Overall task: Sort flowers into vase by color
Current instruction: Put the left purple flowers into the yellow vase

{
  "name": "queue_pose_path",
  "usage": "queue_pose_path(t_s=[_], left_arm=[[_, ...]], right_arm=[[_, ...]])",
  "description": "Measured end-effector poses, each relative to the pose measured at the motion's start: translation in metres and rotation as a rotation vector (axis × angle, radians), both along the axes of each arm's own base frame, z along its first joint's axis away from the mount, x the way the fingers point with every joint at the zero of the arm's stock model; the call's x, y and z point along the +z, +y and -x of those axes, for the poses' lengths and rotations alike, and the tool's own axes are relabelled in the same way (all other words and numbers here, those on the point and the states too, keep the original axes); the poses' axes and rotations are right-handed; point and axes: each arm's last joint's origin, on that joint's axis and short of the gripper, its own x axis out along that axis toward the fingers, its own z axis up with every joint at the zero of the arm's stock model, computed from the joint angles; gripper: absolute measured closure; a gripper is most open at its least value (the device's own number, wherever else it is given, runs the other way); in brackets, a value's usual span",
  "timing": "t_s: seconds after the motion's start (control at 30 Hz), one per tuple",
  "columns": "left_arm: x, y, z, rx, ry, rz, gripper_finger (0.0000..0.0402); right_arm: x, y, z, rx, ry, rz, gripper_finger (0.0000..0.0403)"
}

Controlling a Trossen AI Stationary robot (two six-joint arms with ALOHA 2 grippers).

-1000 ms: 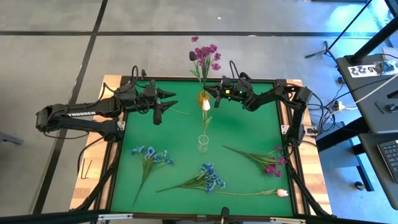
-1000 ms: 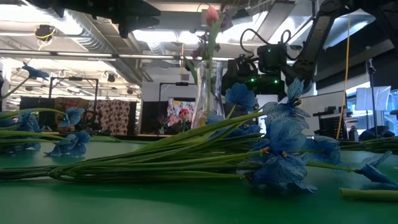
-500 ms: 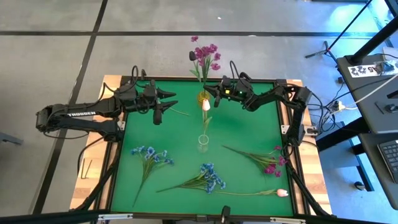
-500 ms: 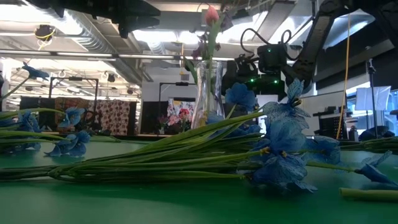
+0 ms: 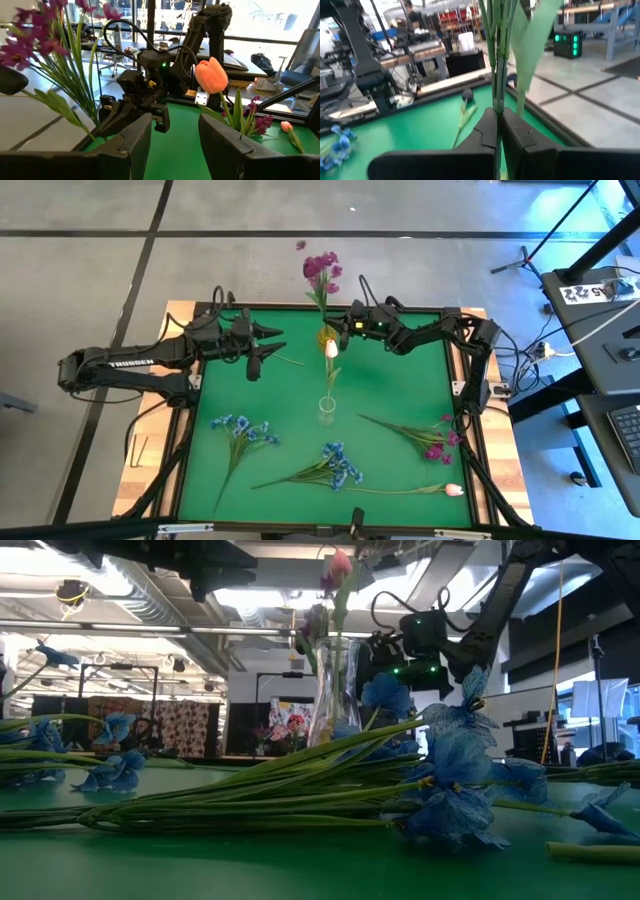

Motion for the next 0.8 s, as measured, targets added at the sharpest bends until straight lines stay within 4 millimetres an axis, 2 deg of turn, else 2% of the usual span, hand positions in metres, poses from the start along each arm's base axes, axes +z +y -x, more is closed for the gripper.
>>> queue_pose_path(t_s=[0.2,0.4,0.53,0.8], left_arm=[[0.000,0.000,0.000,0.000,0.005,0.001,0.0242],[0.000,0.000,0.000,0.000,0.006,0.002,0.0242],[-0.001,0.000,0.000,0.000,0.007,0.002,0.0242],[-0.003,0.000,0.000,0.002,0.023,0.019,0.0242]], right_arm=[[-0.010,0.000,0.001,0.002,0.091,-0.035,0.0395],[-0.011,0.001,0.001,0.036,0.098,-0.044,0.0389],[-0.013,0.003,0.001,0.094,0.123,-0.069,0.0364],[-0.015,0.005,0.002,0.142,0.151,-0.093,0.0287]])
